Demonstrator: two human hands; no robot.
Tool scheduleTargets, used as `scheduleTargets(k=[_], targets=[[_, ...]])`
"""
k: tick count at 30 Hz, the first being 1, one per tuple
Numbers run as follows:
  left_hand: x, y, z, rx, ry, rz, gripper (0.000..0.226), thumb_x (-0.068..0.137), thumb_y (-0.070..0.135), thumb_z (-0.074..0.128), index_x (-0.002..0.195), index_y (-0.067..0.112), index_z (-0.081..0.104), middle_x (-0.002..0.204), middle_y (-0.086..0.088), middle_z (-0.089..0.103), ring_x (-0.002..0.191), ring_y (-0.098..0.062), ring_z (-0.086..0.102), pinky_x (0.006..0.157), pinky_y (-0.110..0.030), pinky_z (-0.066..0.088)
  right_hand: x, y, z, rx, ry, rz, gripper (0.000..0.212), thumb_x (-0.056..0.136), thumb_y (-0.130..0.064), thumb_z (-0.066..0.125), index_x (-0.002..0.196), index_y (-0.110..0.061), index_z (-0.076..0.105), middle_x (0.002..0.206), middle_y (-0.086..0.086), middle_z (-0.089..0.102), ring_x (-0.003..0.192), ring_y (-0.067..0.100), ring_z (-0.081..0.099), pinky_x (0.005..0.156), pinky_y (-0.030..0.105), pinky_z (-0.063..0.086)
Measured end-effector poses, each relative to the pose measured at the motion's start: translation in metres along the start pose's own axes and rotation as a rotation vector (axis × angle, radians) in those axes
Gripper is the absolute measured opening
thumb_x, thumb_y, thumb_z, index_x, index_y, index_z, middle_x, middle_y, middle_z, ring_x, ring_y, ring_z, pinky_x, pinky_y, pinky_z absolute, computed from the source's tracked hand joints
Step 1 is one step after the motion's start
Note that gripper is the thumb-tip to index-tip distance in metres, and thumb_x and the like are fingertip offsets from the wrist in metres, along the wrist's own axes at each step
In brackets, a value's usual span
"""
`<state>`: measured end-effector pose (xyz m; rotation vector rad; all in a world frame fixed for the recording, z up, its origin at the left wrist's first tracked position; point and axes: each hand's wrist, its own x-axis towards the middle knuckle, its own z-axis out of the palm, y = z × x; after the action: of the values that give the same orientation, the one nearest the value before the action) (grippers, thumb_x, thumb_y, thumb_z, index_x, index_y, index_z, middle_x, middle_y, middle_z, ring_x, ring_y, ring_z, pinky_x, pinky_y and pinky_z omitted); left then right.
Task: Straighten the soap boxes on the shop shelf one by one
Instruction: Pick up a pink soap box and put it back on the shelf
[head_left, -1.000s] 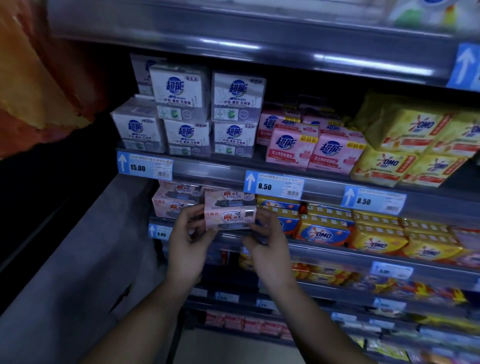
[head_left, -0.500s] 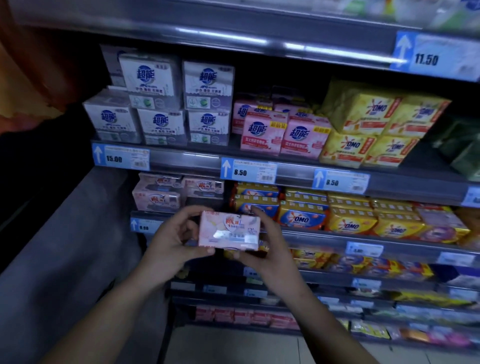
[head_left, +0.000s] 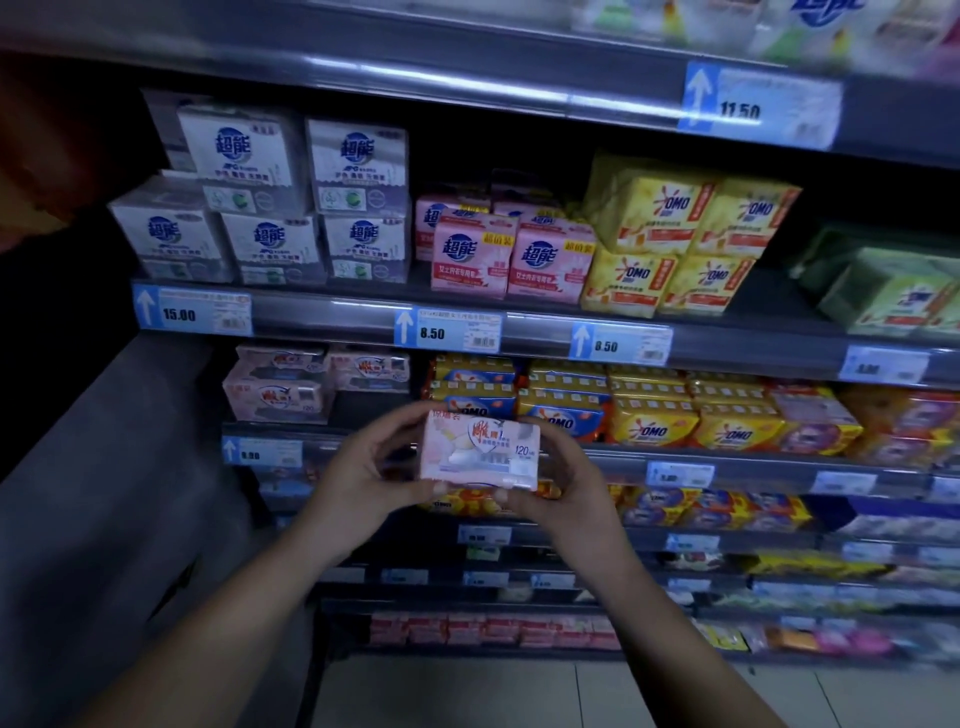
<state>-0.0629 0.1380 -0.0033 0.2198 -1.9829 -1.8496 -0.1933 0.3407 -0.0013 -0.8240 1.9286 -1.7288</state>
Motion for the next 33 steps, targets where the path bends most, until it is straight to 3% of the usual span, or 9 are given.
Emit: scheduleTargets(k=[3, 6, 9, 13, 18, 22, 24, 27, 33], targets=[[-0.001, 0.003, 0.015, 0.019, 0.062, 0.023, 0.085, 0.065, 0.01, 0.093, 0.139, 0.034, 0.059, 0.131, 0.005, 0.069, 0.125, -0.014, 0.062, 0.096, -0.02, 0.051, -0.001, 0.006, 0.003, 0.197, -0.003, 0.07, 0.068, 0.087, 0.0, 0.074, 0.146, -0.023, 0.048, 0.132, -0.002, 0.068, 0.125, 0.02, 0.062, 0.102, 0.048, 0.054], [0.0, 0.006, 0.025, 0.068, 0.107, 0.079, 0.102, 0.059, 0.011, 0.096, 0.145, 0.037, 0.049, 0.134, 0.012, 0.064, 0.125, -0.01, 0.06, 0.092, -0.016, 0.05, -0.001, 0.009, 0.006, 0.368, -0.029, 0.101, 0.06, 0.09, 0.014, 0.061, 0.139, -0.018, 0.053, 0.127, 0.015, 0.069, 0.123, 0.04, 0.061, 0.103, 0.057, 0.05], [0.0, 0.009, 0.028, -0.009, 0.094, 0.096, 0.105, 0.055, 0.016, 0.097, 0.144, 0.037, 0.046, 0.137, 0.012, 0.06, 0.128, -0.012, 0.058, 0.088, -0.022, 0.055, 0.001, 0.006, 0.006, 0.523, -0.018, 0.102, 0.057, 0.085, 0.024, 0.056, 0.13, -0.01, 0.052, 0.119, 0.019, 0.071, 0.115, 0.04, 0.064, 0.092, 0.049, 0.057], [-0.006, 0.006, 0.027, -0.115, 0.011, 0.046, 0.091, 0.063, 0.005, 0.093, 0.14, 0.034, 0.055, 0.144, 0.004, 0.059, 0.132, -0.018, 0.057, 0.098, -0.035, 0.055, 0.007, 0.0, -0.003, 0.719, -0.038, 0.072, 0.059, 0.08, 0.032, 0.043, 0.121, -0.008, 0.053, 0.117, 0.018, 0.068, 0.109, 0.032, 0.064, 0.085, 0.044, 0.055], [-0.018, -0.001, 0.026, -0.134, -0.11, -0.039, 0.083, 0.077, -0.016, 0.076, 0.141, 0.034, 0.058, 0.147, 0.004, 0.059, 0.135, -0.02, 0.056, 0.105, -0.031, 0.05, 0.007, -0.013, 0.004, 0.723, -0.039, 0.038, 0.02, 0.083, 0.009, 0.06, 0.099, -0.004, 0.062, 0.11, 0.011, 0.067, 0.1, 0.028, 0.061, 0.081, 0.037, 0.051], [-0.026, -0.003, 0.034, -0.207, -0.167, -0.085, 0.111, 0.068, -0.013, 0.085, 0.153, 0.035, 0.033, 0.146, -0.005, 0.057, 0.131, -0.024, 0.058, 0.1, -0.036, 0.053, 0.009, -0.021, 0.011, 0.592, -0.062, 0.046, 0.02, 0.081, -0.001, 0.068, 0.101, -0.003, 0.066, 0.134, 0.012, 0.064, 0.117, 0.026, 0.064, 0.086, 0.04, 0.055], [-0.027, -0.003, 0.032, -0.258, -0.132, -0.099, 0.113, 0.065, -0.011, 0.087, 0.152, 0.037, 0.033, 0.146, -0.005, 0.058, 0.13, -0.025, 0.059, 0.101, -0.04, 0.053, 0.009, -0.022, 0.008, 0.543, -0.074, 0.028, 0.02, 0.085, -0.005, 0.068, 0.104, -0.004, 0.065, 0.127, 0.018, 0.066, 0.107, 0.027, 0.066, 0.083, 0.041, 0.055], [-0.024, -0.002, 0.024, -0.265, -0.062, -0.088, 0.096, 0.065, 0.002, 0.089, 0.147, 0.028, 0.046, 0.146, -0.005, 0.058, 0.131, -0.023, 0.059, 0.099, -0.036, 0.054, 0.008, -0.018, 0.005, 0.472, -0.048, 0.05, 0.024, 0.092, -0.016, 0.068, 0.115, -0.012, 0.067, 0.112, 0.016, 0.07, 0.098, 0.027, 0.069, 0.08, 0.04, 0.057], [-0.014, -0.003, 0.016, -0.526, 0.173, -0.221, 0.034, 0.084, 0.024, 0.068, 0.117, 0.025, 0.074, 0.125, -0.011, 0.072, 0.102, -0.02, 0.074, 0.072, -0.032, 0.061, 0.004, -0.008, 0.004, 0.406, -0.125, 0.116, 0.06, 0.085, -0.009, 0.063, 0.139, -0.034, 0.059, 0.129, 0.006, 0.069, 0.118, 0.027, 0.064, 0.095, 0.038, 0.055]])
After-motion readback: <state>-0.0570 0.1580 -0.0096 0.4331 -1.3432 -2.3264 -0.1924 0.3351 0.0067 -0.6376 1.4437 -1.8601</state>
